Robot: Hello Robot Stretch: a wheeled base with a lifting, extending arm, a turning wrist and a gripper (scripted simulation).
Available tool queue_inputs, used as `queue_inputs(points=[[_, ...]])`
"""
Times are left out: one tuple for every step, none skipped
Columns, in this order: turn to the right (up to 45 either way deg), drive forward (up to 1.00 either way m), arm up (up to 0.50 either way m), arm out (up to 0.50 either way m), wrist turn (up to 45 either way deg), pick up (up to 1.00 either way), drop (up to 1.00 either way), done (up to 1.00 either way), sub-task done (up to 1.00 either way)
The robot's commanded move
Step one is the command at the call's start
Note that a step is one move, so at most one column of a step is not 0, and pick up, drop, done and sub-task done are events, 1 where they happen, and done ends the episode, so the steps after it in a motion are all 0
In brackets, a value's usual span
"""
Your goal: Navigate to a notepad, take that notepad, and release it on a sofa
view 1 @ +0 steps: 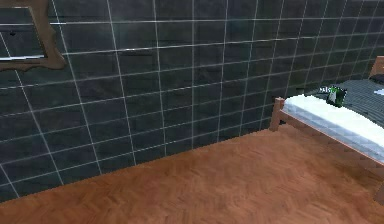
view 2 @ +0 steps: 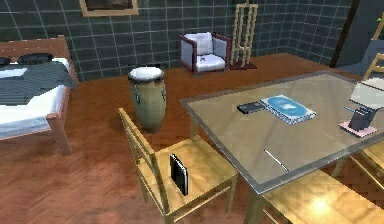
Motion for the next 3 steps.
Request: queue_inputs(points=[[0.0,0.0,0.5,0.0,0.0,0.0,0.0,0.0,0.0],[0.0,0.0,0.02,0.0,0.0,0.0,0.0,0.0,0.0],[0.0,0.0,0.0,0.46,0.0,0.0,0.0,0.0,0.0]])
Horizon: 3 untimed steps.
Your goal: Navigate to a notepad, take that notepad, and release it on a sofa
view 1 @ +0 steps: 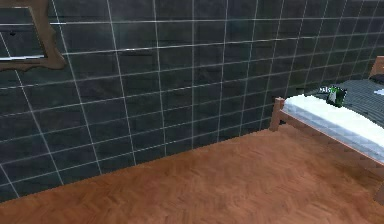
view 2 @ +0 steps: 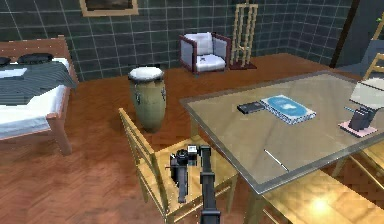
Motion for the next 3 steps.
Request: queue_inputs(points=[[0.0,0.0,0.0,0.0,45.0,0.0,0.0,0.0,0.0],[0.0,0.0,0.0,0.0,45.0,0.0,0.0,0.0,0.0],[0.0,0.0,0.0,0.0,45.0,0.0,0.0,0.0,0.0]])
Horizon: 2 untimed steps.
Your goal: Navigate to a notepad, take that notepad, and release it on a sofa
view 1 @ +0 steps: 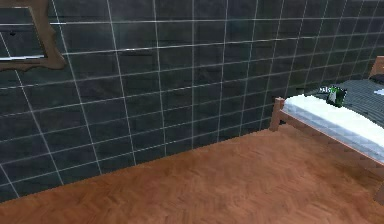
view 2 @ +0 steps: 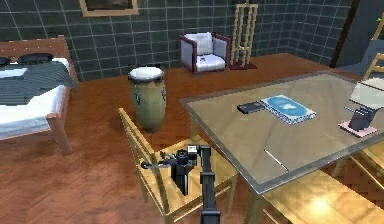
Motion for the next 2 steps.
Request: queue_inputs(points=[[0.0,0.0,0.0,0.0,42.0,0.0,0.0,0.0,0.0],[0.0,0.0,-0.3,0.0,0.0,0.0,0.0,0.0,0.0]])
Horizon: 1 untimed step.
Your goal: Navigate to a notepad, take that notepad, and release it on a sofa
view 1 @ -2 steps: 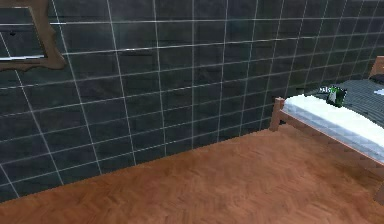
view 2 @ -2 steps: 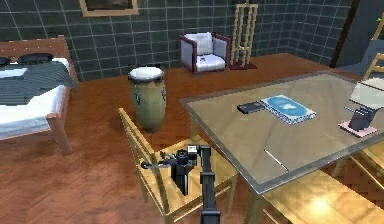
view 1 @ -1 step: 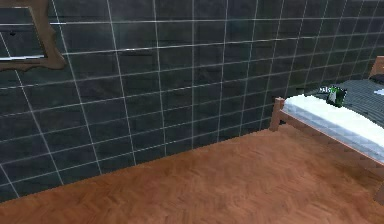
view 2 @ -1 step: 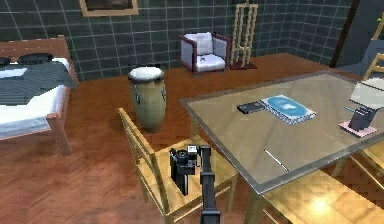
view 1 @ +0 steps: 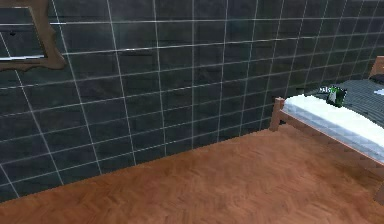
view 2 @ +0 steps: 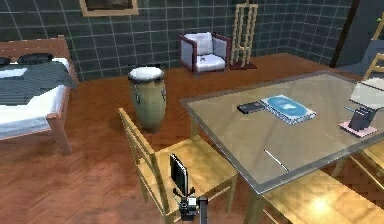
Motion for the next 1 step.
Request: queue_inputs(points=[[0.0,0.0,0.0,0.0,0.0,1.0,0.0,0.0,0.0]])
